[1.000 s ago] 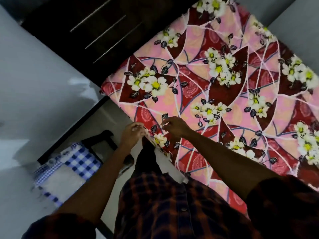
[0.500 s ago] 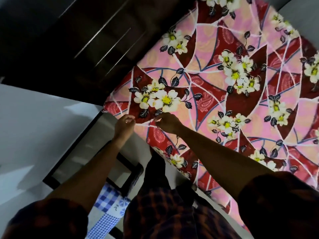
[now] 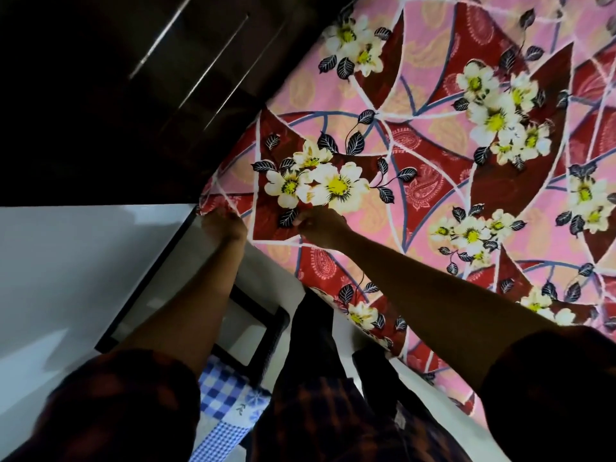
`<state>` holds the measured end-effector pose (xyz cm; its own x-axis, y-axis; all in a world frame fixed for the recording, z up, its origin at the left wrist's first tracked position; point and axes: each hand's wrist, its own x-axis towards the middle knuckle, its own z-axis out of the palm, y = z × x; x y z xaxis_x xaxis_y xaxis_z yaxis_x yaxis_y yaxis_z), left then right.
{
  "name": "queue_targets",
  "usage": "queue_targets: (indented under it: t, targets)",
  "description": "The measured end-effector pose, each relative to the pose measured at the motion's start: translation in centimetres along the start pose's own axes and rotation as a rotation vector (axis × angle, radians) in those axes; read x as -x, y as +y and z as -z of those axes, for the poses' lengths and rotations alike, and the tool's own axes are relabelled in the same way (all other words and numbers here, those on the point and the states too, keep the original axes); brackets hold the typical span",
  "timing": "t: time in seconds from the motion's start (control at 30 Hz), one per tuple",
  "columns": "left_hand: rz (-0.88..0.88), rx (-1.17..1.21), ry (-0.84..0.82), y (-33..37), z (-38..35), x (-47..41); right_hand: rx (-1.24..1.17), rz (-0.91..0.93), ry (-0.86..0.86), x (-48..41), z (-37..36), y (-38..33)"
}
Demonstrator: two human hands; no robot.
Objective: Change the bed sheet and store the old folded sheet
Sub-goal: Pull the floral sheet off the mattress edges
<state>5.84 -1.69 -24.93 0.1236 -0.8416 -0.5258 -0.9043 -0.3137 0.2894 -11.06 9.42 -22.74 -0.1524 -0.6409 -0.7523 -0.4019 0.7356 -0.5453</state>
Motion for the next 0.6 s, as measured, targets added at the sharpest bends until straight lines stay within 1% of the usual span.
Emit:
queue_targets:
  t: [0.07,0.1,0.27,0.33,0.37,0.47,0.53,0.6]
  targets:
    - [0.035,-0.018,0.029,-0.3,-0.3,-0.9,0.006,-0.007,-0.011,-0.7,-0.2,-0.1]
    - [0.040,-0.051,0.016,-0.3,-0.2,-1.1,-0.006,-0.011,-0.012,-0.9,-0.3,-0.2]
    - [-0.017,-0.060,0.063,0.3,1.0,0.6,-0.032,-0.034,0.003,-0.9,-0.2,-0.8]
    - [-0.047,0.020,0.099,0.4,1.6,2.4,-0.019,-0.019,-0.004,-0.3,0.1,-1.3]
    - [-0.073,0.072,0.089,0.3,1.8,3.3,-0.010,-0.014,-0.009,0.1,0.3,-1.6]
    - [-0.149,0.195,0.026,0.9,2.4,5.7,0.016,0.004,-0.001,1.5,1.6,-2.4]
    - [-0.182,0.266,-0.037,1.7,2.4,7.6,0.034,0.021,0.021,2.3,2.3,-2.9]
    - [-0.200,0.340,-0.062,3.2,2.5,9.7,0.021,0.010,0.056,3.0,3.1,-3.1]
